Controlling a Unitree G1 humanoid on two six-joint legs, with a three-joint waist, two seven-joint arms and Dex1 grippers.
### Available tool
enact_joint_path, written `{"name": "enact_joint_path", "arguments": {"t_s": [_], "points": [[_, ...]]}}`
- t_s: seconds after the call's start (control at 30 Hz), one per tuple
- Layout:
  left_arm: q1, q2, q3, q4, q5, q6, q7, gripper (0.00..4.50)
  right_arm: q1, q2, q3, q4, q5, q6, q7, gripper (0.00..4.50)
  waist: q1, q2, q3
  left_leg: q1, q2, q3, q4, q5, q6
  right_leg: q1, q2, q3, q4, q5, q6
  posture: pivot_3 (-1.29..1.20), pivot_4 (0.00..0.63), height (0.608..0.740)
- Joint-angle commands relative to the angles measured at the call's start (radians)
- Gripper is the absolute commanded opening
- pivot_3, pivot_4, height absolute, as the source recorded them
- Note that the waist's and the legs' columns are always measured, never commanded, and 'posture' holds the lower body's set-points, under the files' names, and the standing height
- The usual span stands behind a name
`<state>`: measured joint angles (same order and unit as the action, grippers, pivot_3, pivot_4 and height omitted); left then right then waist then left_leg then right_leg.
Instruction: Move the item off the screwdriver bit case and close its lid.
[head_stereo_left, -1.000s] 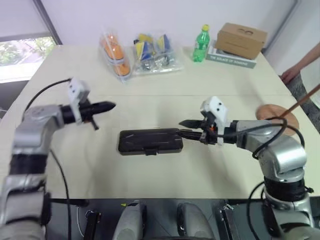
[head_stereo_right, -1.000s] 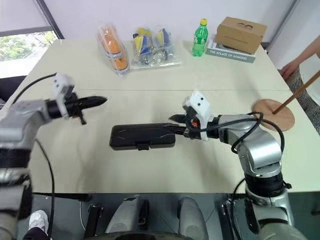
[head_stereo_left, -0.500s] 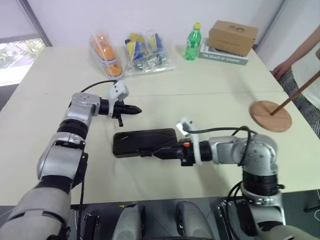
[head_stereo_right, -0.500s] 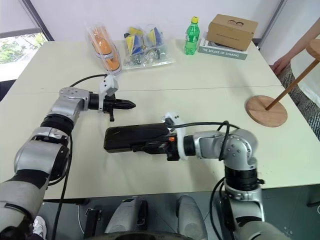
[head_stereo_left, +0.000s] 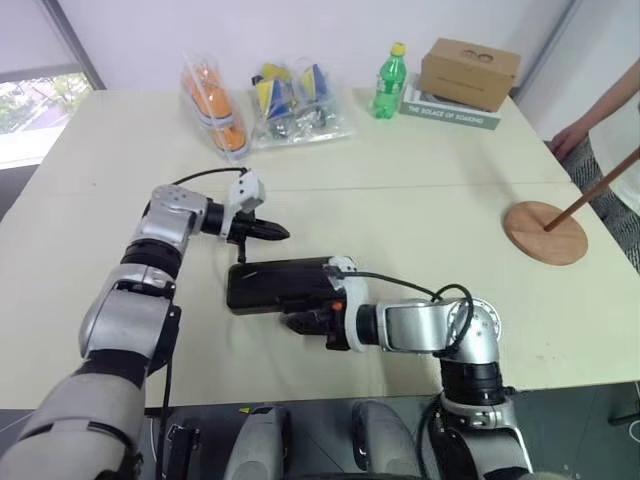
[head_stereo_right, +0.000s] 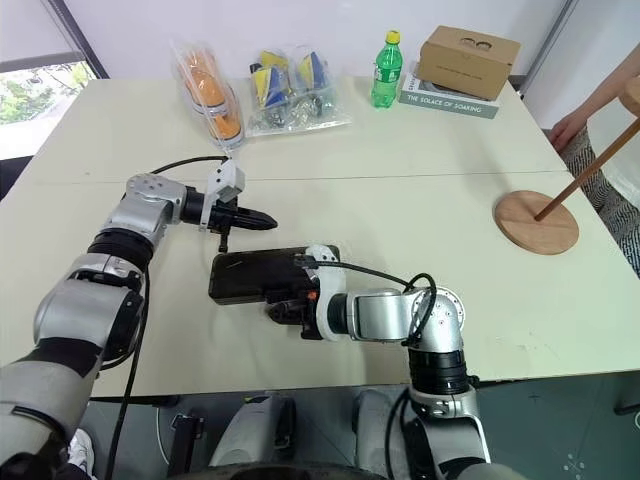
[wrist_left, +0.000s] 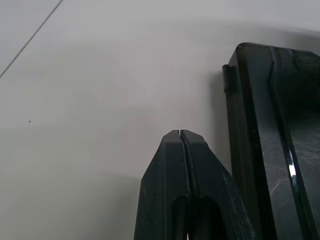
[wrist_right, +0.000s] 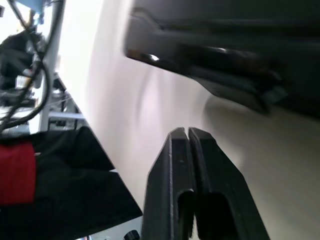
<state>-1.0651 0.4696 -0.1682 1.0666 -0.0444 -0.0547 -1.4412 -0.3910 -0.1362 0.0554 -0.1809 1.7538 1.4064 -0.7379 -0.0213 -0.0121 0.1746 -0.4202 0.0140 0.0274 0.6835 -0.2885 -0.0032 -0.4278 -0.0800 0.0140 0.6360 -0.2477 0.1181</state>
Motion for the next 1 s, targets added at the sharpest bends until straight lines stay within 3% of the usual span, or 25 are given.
{"name": "enact_joint_path", "arguments": {"t_s": [0.03,0.43,1.0], "points": [[0.015,-0.007,0.018,-0.064,-0.017,-0.006,-0.03,0.0,0.001,-0.059,0.117,-0.046,0.205,-0.172,-0.141,0.08,-0.002,0.0,0.0,0.0,0.0,0.0,0.0,0.0,0.0,0.0,0.0,0.0,0.0,0.0,0.0,0.0,0.15,0.74],[0.084,-0.007,-0.011,-0.158,0.003,-0.013,-0.066,0.0,-0.018,-0.101,0.219,-0.067,0.218,-0.387,-0.21,0.08,-0.016,0.0,0.0,0.0,0.001,0.0,0.0,0.0,0.0,0.0,0.001,0.0,0.0,0.0,0.0,0.0,0.15,0.74],[0.154,0.012,-0.027,-0.264,0.018,0.004,-0.069,0.0,-0.049,-0.091,0.271,0.005,0.198,-0.485,-0.206,0.08,-0.021,0.0,0.0,0.0,0.002,0.0,0.0,0.0,0.0,0.0,0.001,0.0,0.0,0.0,0.0,0.0,0.15,0.74]]}}
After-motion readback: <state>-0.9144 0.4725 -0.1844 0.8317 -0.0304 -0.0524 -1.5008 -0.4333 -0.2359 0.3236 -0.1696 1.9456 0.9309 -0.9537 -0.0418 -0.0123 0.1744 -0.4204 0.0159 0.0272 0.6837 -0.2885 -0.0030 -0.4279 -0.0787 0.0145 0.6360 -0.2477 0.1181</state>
